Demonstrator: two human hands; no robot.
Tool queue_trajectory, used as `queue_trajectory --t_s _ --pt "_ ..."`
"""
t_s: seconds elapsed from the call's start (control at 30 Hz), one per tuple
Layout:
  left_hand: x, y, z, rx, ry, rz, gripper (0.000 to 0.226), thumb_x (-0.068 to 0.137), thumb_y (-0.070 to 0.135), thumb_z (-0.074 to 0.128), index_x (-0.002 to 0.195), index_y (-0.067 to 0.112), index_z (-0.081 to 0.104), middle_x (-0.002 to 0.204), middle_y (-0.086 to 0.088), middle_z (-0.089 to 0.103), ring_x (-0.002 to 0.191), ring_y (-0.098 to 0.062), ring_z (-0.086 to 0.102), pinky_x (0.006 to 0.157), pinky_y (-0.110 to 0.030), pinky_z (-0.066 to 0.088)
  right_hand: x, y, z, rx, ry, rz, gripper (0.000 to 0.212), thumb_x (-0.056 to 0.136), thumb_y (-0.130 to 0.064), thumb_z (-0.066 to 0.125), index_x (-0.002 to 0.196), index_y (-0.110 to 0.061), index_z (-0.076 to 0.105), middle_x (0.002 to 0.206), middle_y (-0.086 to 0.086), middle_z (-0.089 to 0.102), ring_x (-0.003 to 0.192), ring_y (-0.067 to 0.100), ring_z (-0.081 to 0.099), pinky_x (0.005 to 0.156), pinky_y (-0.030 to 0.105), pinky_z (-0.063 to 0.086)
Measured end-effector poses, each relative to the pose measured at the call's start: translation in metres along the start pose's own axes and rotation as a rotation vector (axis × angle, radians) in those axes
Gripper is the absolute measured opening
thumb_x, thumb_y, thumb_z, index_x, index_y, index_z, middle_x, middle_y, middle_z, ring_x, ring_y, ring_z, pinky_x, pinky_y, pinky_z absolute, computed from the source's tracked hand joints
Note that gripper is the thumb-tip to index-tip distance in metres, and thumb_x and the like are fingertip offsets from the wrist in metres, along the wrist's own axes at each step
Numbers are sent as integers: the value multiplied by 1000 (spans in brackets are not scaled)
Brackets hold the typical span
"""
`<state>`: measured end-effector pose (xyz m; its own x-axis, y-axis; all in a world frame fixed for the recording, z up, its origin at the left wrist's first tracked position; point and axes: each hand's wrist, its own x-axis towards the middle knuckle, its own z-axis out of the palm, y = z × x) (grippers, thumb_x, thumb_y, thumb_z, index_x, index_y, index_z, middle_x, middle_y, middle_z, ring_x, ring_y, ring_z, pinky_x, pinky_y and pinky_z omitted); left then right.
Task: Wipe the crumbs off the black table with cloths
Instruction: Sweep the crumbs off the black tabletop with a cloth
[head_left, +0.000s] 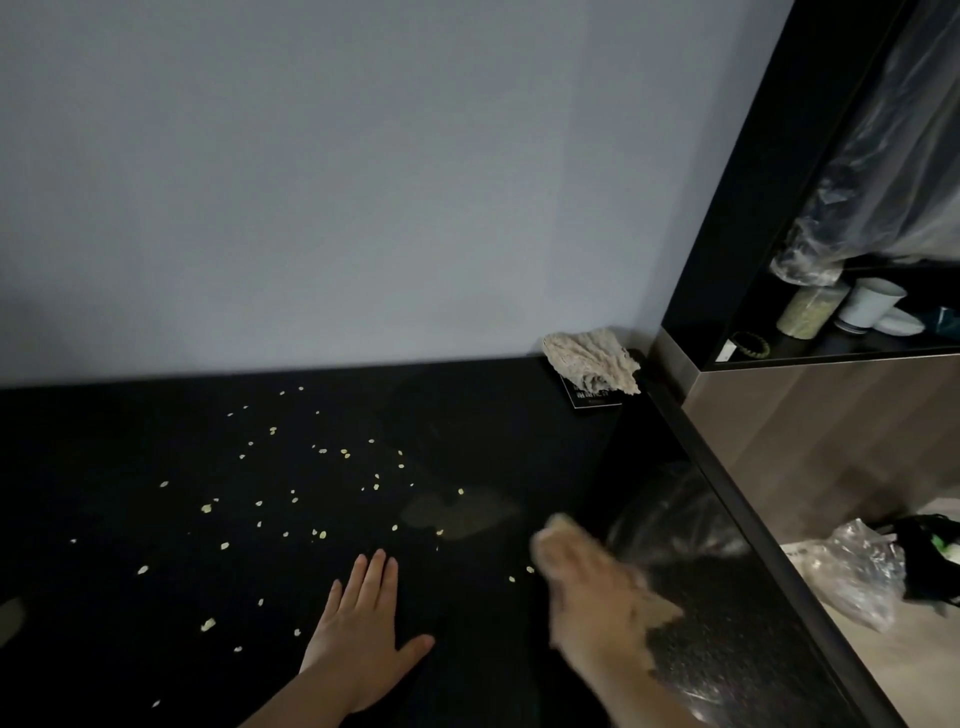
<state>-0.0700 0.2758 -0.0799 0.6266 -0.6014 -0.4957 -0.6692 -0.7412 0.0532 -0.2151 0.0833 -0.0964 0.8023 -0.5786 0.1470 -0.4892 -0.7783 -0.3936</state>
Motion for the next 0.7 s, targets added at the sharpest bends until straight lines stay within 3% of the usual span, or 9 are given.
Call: queue_trajectory --t_s 0.03,0.1,0.17,0.2,0.27,0.37,0.5,0.6,0.7 --pt "1 0 0 -6 0 -1 95 91 66 32 148 8 -17 156 -5 -25 144 -21 -21 118 -38 -5 -3 -4 4 -37 -51 -199 58 79 -18 62 133 -36 48 144 -17 35 129 13 44 102 39 36" --pt "2 0 -1 -12 3 -2 95 90 66 32 148 8 -17 156 -5 -24 144 -21 -20 118 -38 -4 0 -5 -9 72 -187 -223 52 92 -19 48 140 -36 38 144 -29 22 137 10 31 110 32 21" --pt "1 0 -1 -6 4 -1 95 90 66 32 148 9 -16 157 -5 -23 145 -21 -19 118 -38 -3 -1 4 -43 200 -71 14 42 95 -30 40 137 -32 44 136 -33 33 129 10 42 103 21 28" --pt "1 0 -1 -7 6 -1 95 90 66 32 148 9 -16 157 -5 -23 145 -21 -19 118 -38 -3 -6 7 -63 179 -34 97 49 91 -39 37 137 -24 44 138 -21 41 127 12 44 103 23 32" --pt "1 0 0 -7 18 -1 94 91 66 30 148 9 -17 157 -5 -22 145 -21 -19 119 -38 -3 -16 30 -89 2 -66 186 66 86 -44 32 142 -7 33 151 10 30 135 28 31 110 33 22" --pt "0 0 3 -10 38 -6 92 92 66 28 148 9 -17 157 -6 -22 144 -22 -19 119 -39 -4 -37 64 -80 34 77 696 61 88 -31 40 147 -19 27 156 7 12 139 32 19 111 35 13" --pt "0 2 4 -16 43 -13 89 93 64 26 148 8 -17 157 -6 -22 144 -23 -19 118 -40 -5 -46 25 -21 -116 17 458 60 90 -31 39 138 -56 12 150 -26 2 139 19 24 110 48 20" --pt "-3 4 8 -33 47 -2 83 96 59 24 148 9 -15 157 -6 -21 144 -23 -19 119 -41 -4 -50 -35 -4 -60 -37 94 53 79 -30 58 130 -41 49 141 -16 41 120 20 55 92 45 46" --pt "-11 3 11 -29 56 19 76 98 54 22 148 11 -15 157 -5 -21 144 -23 -19 118 -40 -5 -51 -3 -15 -94 -62 79 55 78 -25 45 130 -40 46 137 -10 52 118 14 54 85 44 49"
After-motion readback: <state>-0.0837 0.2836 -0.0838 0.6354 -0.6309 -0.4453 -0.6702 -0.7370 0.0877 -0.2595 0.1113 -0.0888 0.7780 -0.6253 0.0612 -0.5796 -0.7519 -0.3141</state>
